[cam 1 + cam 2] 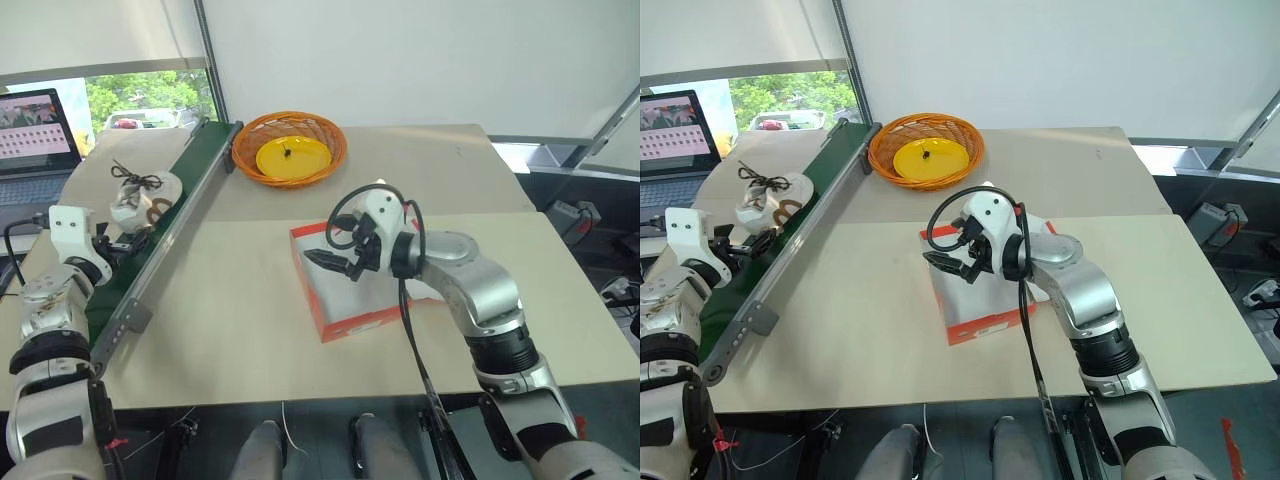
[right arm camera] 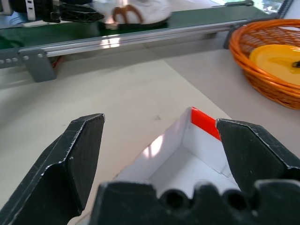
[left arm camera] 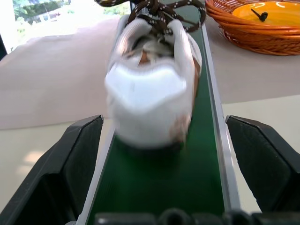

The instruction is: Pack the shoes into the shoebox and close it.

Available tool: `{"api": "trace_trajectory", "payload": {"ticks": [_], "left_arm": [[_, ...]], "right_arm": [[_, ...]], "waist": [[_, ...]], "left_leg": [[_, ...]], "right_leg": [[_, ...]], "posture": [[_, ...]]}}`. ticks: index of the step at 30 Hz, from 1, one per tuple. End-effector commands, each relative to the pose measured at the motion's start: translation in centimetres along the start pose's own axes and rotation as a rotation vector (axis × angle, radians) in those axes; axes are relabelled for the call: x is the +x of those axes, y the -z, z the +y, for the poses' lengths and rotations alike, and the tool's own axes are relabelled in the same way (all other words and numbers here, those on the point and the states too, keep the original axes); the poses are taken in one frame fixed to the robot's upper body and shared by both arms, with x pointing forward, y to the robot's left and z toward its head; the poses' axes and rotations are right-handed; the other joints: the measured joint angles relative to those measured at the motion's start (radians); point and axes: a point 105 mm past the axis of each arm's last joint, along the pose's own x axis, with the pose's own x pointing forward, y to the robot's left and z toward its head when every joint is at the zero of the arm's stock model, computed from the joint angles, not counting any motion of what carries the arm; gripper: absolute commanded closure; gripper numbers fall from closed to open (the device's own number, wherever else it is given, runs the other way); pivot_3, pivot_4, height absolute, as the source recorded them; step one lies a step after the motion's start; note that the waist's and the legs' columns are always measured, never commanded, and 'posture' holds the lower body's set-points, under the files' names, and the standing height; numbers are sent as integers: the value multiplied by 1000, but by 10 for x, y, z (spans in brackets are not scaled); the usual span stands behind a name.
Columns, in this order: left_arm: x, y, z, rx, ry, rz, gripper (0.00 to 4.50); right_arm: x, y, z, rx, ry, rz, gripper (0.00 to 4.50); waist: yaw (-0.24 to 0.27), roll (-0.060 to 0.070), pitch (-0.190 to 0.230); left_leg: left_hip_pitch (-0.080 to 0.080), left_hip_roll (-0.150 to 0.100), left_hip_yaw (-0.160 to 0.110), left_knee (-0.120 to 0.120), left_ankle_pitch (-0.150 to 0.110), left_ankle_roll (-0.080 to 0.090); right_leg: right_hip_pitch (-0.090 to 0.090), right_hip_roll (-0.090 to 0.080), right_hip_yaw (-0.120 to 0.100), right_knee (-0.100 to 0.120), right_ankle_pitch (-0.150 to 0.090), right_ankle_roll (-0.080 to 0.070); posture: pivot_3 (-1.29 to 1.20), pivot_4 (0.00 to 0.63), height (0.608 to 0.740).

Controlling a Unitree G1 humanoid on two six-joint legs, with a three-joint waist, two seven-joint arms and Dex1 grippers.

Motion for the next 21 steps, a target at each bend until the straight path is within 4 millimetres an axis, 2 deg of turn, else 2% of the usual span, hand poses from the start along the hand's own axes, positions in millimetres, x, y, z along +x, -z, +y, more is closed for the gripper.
{"api": "trace_trajectory", "payload": {"ticks": [1,2,5,6,9,11,12,14,17,18,19,21], "left_arm": [[0,-7,5,15,4,-8,0],[0,-2,5,5,0,15,0],[-1,10,3,-33,15,45,738],[-1,11,1,-38,24,43,1138],[3,8,-9,-31,58,21,1980],[9,-2,-23,-31,120,-15,2264],[12,-14,-35,-16,161,-55,2403],[15,-39,-58,15,230,-141,2403],[11,-77,-103,57,337,-256,2403],[7,-89,-126,84,386,-296,2403],[4,-96,-140,100,415,-318,2403],[-5,-115,-181,88,474,-389,2403]], "right_arm": [[-8,-13,0,-20,9,-45,22],[-9,-13,-1,-25,15,-42,22],[-11,-16,-5,-43,34,-35,0],[-11,-17,-6,-46,38,-35,0],[-13,-18,-8,-52,43,-31,0],[-14,-18,-8,-50,41,-30,0],[-13,-19,-7,-35,35,-41,0],[-13,-24,-6,41,25,-89,0],[-15,-46,-9,200,13,-229,0],[-17,-56,-15,284,22,-295,0],[-18,-61,-19,340,26,-334,0],[-22,-75,-40,555,92,-465,0]], "waist": [[0,0,0],[1,0,0],[4,0,0],[7,0,0],[14,0,0],[19,0,0],[24,0,0],[32,0,0],[25,-2,-1],[23,-2,-1],[18,-2,0],[14,-2,-1]], "left_leg": [[0,0,0,0,0,0],[0,0,0,0,0,0],[0,0,0,0,0,0],[0,0,0,0,0,0],[1,0,0,0,0,0],[2,0,0,0,1,0],[3,0,0,0,1,0],[2,0,0,0,1,-1],[-2,0,-2,2,1,-1],[-4,0,-3,2,1,-1],[-4,0,-3,1,1,-1],[-5,0,-3,1,1,-1]], "right_leg": [[0,0,0,0,0,0],[0,0,0,0,0,0],[0,0,0,0,0,0],[0,0,0,0,0,0],[2,0,0,1,0,0],[3,0,0,1,0,0],[3,0,0,1,0,0],[3,0,0,1,0,0],[0,1,0,0,0,0],[-1,0,0,1,0,0],[-1,0,0,1,1,-1],[-2,0,0,2,1,-1]], "posture": [[0,150,740],[0,150,740],[0,150,740],[0,150,740],[0,150,740],[0,150,740],[0,150,740],[0,150,740],[0,150,740],[0,150,740],[0,150,740],[0,150,740]]}}
